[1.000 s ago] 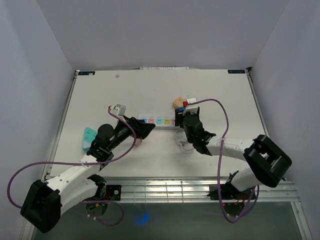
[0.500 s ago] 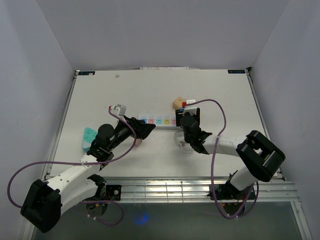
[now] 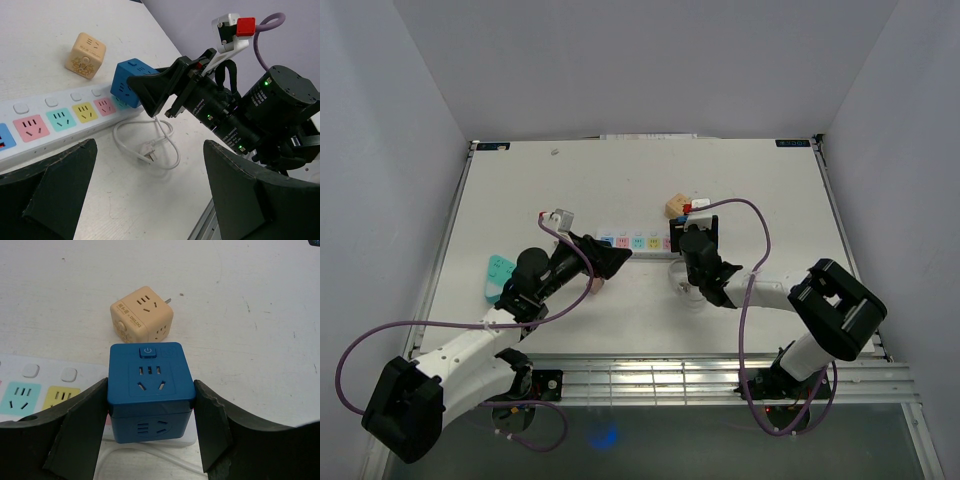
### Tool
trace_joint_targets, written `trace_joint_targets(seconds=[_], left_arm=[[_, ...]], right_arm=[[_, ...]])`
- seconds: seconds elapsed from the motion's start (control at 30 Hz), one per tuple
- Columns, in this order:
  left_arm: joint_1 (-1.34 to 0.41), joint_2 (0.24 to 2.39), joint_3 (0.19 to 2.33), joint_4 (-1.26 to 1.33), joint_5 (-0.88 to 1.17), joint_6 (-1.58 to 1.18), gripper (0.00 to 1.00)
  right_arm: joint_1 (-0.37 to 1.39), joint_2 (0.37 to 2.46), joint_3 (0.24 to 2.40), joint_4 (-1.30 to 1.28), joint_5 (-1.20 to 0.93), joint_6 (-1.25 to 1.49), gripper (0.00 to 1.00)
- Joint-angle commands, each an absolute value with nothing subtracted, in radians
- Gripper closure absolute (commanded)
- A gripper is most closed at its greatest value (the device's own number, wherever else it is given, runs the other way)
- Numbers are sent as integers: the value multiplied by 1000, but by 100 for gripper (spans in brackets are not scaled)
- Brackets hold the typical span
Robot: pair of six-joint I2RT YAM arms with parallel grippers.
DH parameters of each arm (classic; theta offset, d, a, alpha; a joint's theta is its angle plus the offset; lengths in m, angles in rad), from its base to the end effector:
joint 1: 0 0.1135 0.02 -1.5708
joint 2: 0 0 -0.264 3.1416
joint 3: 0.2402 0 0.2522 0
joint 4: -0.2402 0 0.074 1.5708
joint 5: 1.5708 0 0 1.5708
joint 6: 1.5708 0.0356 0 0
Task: Insert the plug
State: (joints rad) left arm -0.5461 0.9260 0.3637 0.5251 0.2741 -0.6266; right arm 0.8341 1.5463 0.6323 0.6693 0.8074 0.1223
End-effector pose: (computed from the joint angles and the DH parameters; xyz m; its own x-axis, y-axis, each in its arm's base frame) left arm 0.1734 -0.1167 0.2406 -0.4545 -0.3844 -0.8036 0.5736 0.5639 -0.5941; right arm 0.2248 0.2096 0.1962 -0.1666 -0.0581 -0.9843 -0.0210 0.9982 -0.0554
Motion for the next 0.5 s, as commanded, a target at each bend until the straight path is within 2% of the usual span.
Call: trace_joint_targets(seconds=[0.0,0.47], left_arm=[[-543,919,350,549,287,-626,2],[-543,930,350,560,299,-629,2]], right_arm=[[839,1546,680,764,822,114,92],[838,1571,695,770,821,104,92]])
